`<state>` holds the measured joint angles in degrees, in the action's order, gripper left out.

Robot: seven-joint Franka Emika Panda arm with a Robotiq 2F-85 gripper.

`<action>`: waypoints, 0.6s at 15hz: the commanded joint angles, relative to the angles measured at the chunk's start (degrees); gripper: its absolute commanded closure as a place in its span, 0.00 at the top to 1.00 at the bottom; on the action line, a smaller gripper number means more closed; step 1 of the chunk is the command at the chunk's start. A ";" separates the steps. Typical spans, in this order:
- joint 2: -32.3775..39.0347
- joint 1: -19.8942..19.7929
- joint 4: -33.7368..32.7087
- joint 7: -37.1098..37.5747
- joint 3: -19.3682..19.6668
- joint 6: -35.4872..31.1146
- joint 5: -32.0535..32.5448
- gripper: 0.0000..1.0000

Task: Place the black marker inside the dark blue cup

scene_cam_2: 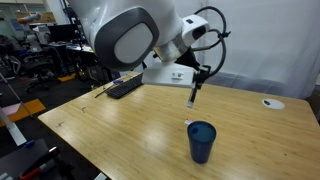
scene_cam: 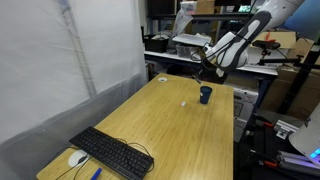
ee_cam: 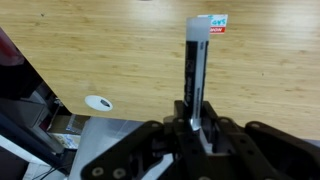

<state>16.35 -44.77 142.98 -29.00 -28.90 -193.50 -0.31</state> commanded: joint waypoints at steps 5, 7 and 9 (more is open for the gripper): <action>9.52 -22.21 -1.87 0.40 -10.06 -1.80 12.58 0.05; 10.61 -23.94 -1.81 0.30 -11.22 -1.80 14.00 0.05; 11.66 -25.72 -1.89 0.33 -13.10 -1.45 15.23 0.05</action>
<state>26.31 -66.99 141.69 -28.82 -38.58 -194.79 12.70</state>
